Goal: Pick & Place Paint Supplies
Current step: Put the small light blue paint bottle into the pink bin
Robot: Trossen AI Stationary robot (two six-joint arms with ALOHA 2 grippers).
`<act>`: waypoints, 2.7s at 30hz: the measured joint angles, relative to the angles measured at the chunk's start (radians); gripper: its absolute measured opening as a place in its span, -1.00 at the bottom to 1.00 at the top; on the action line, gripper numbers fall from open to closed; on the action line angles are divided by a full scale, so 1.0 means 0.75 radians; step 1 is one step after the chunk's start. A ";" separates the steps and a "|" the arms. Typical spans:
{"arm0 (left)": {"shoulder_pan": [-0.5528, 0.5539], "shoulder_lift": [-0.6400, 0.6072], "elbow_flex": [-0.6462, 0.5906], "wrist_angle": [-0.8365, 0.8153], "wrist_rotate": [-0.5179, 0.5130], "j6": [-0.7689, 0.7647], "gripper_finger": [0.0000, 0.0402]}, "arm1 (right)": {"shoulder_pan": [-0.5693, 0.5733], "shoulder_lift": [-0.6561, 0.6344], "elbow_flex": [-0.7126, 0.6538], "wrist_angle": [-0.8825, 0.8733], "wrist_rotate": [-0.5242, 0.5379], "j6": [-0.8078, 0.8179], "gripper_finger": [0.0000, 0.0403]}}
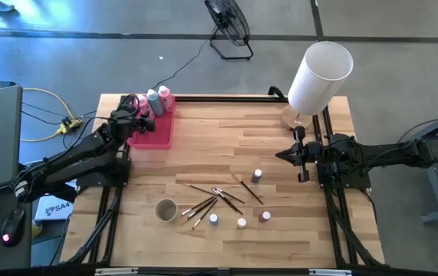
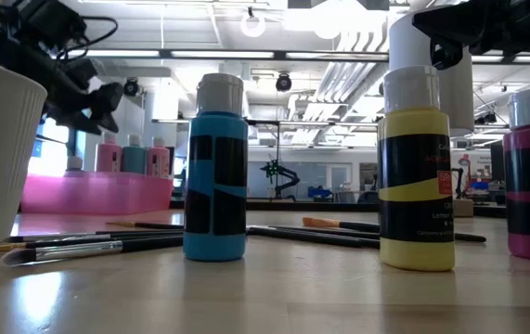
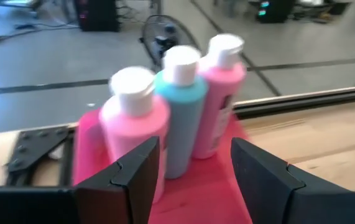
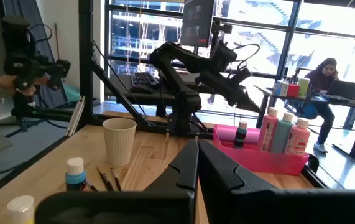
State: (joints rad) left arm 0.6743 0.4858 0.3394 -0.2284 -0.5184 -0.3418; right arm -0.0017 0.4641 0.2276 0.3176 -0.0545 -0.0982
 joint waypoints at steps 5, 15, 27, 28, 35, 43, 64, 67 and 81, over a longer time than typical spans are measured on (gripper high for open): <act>0.000 0.000 0.058 -0.007 0.168 -0.005 -0.03 | -0.001 0.000 0.000 0.000 0.000 0.000 -0.98; -0.001 0.006 0.063 0.037 0.508 0.071 -0.03 | 0.000 0.000 0.000 0.000 0.000 0.000 -0.98; -0.294 0.171 0.063 0.494 0.920 0.346 -0.03 | 0.000 0.000 0.000 0.012 -0.001 0.000 -0.98; -0.333 0.188 0.063 0.503 0.895 0.358 -0.03 | 0.000 0.000 0.000 0.012 -0.001 0.000 -0.99; -0.596 0.337 0.062 0.538 0.727 0.381 -0.03 | -0.001 -0.001 0.000 0.011 -0.001 0.000 -0.99; -0.745 0.418 0.062 0.559 0.704 0.381 -0.03 | 0.000 0.000 0.000 0.011 0.000 0.000 -0.99; -0.967 0.515 0.138 0.823 0.665 0.276 -0.14 | 0.000 0.001 -0.001 -0.034 -0.001 0.102 -0.99; -1.098 0.609 0.246 0.703 0.524 0.306 -0.27 | 0.000 0.001 -0.001 -0.044 -0.004 0.175 -0.99; -1.398 1.120 0.891 0.118 0.384 0.345 -0.59 | 0.000 0.002 -0.001 -0.122 -0.080 0.243 -0.99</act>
State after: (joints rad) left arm -0.3743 1.3255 1.0080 -0.1402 -0.2307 -0.0834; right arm -0.0021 0.4656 0.2272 0.2264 -0.1146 0.0837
